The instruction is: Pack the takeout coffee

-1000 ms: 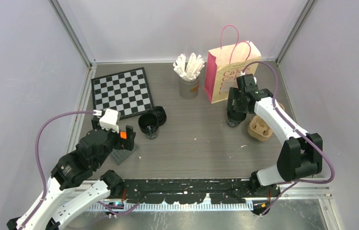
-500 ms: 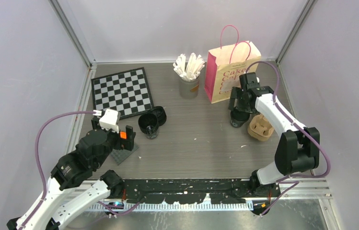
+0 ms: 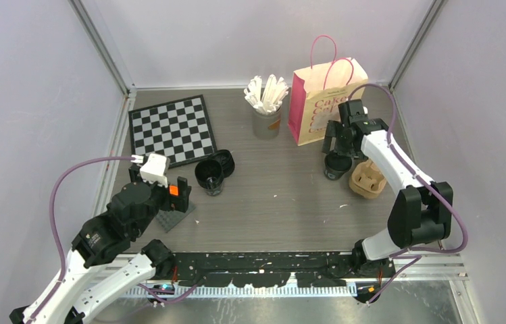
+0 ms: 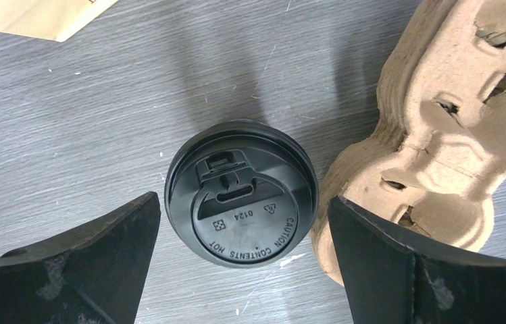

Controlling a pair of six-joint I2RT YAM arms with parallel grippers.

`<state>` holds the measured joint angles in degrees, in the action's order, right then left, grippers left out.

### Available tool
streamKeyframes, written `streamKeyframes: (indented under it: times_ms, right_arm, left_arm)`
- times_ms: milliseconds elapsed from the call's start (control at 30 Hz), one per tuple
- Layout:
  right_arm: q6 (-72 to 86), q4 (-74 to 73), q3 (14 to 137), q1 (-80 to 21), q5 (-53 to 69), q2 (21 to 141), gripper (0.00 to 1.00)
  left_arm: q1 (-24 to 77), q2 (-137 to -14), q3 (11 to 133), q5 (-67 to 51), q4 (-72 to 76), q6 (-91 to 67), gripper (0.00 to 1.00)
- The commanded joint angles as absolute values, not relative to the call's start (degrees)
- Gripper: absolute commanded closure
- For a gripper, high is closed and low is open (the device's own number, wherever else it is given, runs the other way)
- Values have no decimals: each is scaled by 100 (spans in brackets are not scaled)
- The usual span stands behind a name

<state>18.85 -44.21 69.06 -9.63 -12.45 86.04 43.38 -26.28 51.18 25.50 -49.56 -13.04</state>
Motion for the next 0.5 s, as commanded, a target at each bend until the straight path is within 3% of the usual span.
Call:
streamKeyframes:
  times_ms: [0,267,467]
  right_arm:
    - [2015,-4621,7273,-965,-1306,8124,2]
    - [2355,-4405,7223,-1279,-664,7359,9]
    - [2685,-3689,6804,-2075,-165,6930,18]
  left_arm:
    - [4333,-2761,5091,2696,-4795,-1297,0]
    - [4333,-3329,5215,2897,-5039,-1678,3]
    - [4333,-3868,5485,2803,-5185,-2151,6]
